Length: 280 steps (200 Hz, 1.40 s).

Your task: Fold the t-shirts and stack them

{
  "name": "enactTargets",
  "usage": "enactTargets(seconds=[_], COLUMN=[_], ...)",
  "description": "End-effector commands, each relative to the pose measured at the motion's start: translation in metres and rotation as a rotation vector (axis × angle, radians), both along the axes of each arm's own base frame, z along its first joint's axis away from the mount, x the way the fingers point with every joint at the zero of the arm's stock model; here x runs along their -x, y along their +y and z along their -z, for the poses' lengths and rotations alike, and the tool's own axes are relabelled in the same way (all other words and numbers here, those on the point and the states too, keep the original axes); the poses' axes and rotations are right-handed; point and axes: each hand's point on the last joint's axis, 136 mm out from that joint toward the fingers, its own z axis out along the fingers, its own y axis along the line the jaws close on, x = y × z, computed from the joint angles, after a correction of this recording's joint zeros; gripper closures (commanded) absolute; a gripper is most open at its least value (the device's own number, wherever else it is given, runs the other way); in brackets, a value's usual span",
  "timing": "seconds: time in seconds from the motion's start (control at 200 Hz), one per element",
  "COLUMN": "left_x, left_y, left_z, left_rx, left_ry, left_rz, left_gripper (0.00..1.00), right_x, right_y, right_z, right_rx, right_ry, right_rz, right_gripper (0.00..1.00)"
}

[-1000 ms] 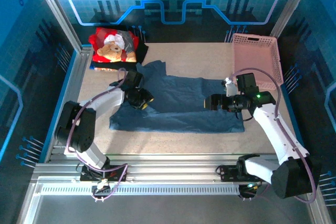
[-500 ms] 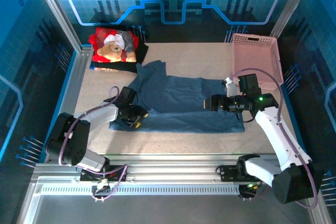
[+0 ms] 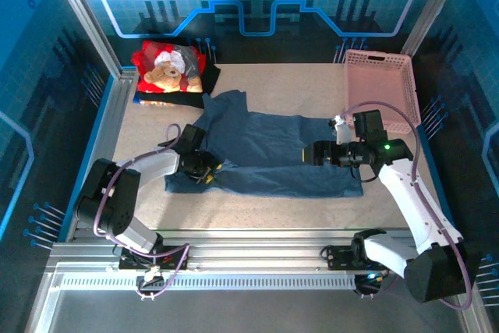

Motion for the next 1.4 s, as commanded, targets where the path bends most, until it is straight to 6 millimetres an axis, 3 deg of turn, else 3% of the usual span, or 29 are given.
enactTargets(seconds=[0.0,0.165,0.4,0.59,1.035,1.396], left_x=[0.000,0.013,-0.008,-0.016,-0.001,-0.001], left_y=[0.000,0.015,0.004,-0.002,0.001,-0.004], left_z=[-0.013,-0.017,-0.030,-0.023,-0.007,-0.001], left_rx=[0.014,-0.042,0.004,0.015,-0.002,0.005], left_ry=[-0.005,0.007,-0.047,-0.033,0.035,0.047], left_rz=[0.014,0.035,0.019,0.024,0.036,0.050], left_gripper=[0.56,0.54,0.53,0.56,0.61,0.65], right_x=[0.004,0.004,-0.001,-0.002,-0.001,-0.005], right_y=[0.006,0.007,0.010,0.008,0.007,0.007], right_z=[-0.004,-0.004,-0.002,-0.001,0.002,0.003], right_rx=[-0.009,-0.013,-0.019,-0.004,0.000,0.001], right_ry=[-0.003,-0.001,0.010,0.006,0.018,0.026], right_rz=[-0.031,-0.036,-0.051,-0.050,-0.043,-0.037], right_gripper=[0.00,0.00,0.00,0.00,0.00,0.00])
